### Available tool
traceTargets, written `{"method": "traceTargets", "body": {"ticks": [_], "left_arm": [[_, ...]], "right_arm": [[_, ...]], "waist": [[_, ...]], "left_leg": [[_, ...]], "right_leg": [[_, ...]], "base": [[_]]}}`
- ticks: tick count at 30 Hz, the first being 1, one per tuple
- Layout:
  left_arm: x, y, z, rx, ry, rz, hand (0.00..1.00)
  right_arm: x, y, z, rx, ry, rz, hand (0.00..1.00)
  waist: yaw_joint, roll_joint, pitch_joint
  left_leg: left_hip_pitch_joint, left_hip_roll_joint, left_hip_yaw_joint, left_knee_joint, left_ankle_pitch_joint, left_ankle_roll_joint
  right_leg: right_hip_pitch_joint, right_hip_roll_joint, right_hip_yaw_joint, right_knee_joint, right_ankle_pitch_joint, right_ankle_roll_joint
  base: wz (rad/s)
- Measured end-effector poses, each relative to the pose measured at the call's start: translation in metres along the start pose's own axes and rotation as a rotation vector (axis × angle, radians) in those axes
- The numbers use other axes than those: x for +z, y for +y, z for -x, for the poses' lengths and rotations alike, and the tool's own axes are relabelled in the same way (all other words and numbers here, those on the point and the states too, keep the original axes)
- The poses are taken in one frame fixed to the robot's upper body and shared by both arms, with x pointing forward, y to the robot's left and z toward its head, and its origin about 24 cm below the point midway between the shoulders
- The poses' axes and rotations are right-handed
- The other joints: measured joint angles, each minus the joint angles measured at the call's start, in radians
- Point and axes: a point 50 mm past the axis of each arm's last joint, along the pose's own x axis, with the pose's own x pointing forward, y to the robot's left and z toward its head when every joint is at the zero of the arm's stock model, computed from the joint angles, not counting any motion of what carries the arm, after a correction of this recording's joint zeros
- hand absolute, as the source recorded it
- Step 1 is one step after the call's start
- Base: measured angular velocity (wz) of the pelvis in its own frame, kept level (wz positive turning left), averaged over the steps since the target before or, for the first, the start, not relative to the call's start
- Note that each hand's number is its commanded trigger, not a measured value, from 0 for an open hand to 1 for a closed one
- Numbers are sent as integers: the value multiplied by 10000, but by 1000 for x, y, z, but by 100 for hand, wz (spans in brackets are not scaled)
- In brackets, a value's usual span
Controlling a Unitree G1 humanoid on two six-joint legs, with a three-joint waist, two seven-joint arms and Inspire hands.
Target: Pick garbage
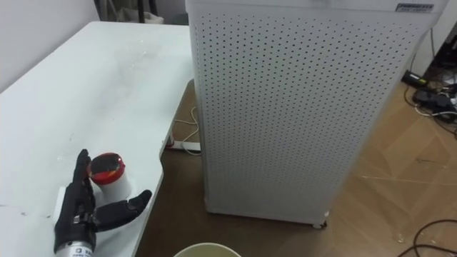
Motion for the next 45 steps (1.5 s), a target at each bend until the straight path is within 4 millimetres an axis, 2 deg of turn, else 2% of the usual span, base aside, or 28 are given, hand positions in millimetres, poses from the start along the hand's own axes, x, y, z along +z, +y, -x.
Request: {"method": "traceTargets", "body": {"ticks": [9,10,11,12,45], "left_arm": [[0,-1,0,-283,-1,-3,0],[0,-1,0,-311,0,-4,6],[0,-2,0,-317,-1,-6,50],[0,-2,0,-315,-1,-6,100],[-1,-2,-2,-339,273,-121,100]], "right_arm": [[0,0,0,-2,1,6,100],[0,0,0,1,4,24,100],[0,0,0,8,5,50,100],[0,0,0,10,8,60,100],[0,0,0,29,42,224,100]], "waist": [[-24,-6,-3],[-20,-7,-3],[-21,-8,-4],[-21,-8,-3],[-28,-3,-1]], "left_leg": [[24,0,1,-5,0,0],[46,-1,0,-5,0,0],[56,-1,1,-6,0,0],[57,-1,0,-6,0,0],[46,-1,40,-6,0,0]], "right_leg": [[18,1,6,-7,0,0],[43,2,9,-13,0,0],[47,2,9,-15,0,0],[47,2,9,-15,0,0],[10,0,29,-7,0,0]], "base": [[0],[0],[0],[0],[0]]}}
